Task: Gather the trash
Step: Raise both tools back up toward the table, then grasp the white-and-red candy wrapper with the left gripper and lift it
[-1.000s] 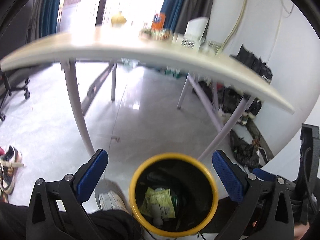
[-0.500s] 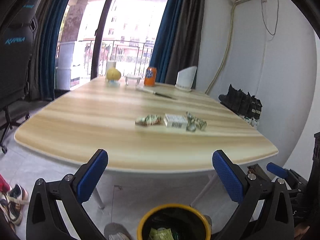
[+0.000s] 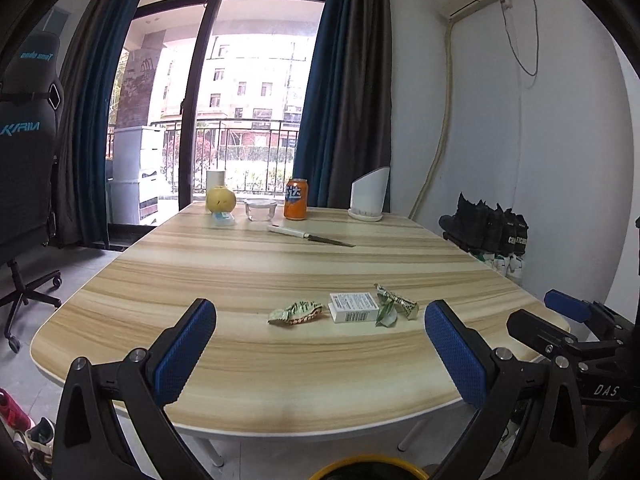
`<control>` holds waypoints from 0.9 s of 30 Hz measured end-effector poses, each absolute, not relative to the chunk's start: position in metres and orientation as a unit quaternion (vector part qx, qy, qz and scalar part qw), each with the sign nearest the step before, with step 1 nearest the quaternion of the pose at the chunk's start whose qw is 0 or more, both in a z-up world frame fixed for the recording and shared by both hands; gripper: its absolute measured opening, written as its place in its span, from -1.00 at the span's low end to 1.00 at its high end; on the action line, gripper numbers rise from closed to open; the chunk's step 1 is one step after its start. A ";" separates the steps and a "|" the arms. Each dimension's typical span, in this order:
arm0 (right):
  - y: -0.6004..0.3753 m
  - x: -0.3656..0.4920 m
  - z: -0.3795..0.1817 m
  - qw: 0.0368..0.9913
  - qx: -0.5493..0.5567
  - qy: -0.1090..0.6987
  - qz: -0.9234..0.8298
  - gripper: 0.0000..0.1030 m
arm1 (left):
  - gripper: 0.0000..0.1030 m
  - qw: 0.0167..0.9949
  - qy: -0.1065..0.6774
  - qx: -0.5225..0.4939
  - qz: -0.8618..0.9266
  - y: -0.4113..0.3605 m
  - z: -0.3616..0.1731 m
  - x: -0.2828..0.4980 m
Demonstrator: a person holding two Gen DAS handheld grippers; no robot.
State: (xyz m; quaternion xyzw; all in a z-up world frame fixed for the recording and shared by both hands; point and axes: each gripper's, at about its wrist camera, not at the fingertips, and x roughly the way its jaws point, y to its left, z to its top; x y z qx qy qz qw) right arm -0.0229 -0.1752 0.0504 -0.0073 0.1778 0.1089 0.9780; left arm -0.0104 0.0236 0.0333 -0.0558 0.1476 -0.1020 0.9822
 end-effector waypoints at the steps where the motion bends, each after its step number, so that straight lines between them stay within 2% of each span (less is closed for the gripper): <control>1: -0.176 -0.020 0.051 0.978 -0.007 0.177 0.110 1.00 | 0.98 0.982 0.149 -0.056 -0.106 0.024 0.036 -0.008; 14: -0.170 0.041 0.067 0.972 -0.036 0.191 0.134 1.00 | 0.98 0.964 0.230 -0.058 -0.123 0.039 0.044 0.067; 27: -0.183 0.103 0.031 0.948 -0.008 0.272 0.162 1.00 | 0.98 0.926 0.345 -0.058 -0.141 0.029 0.005 0.110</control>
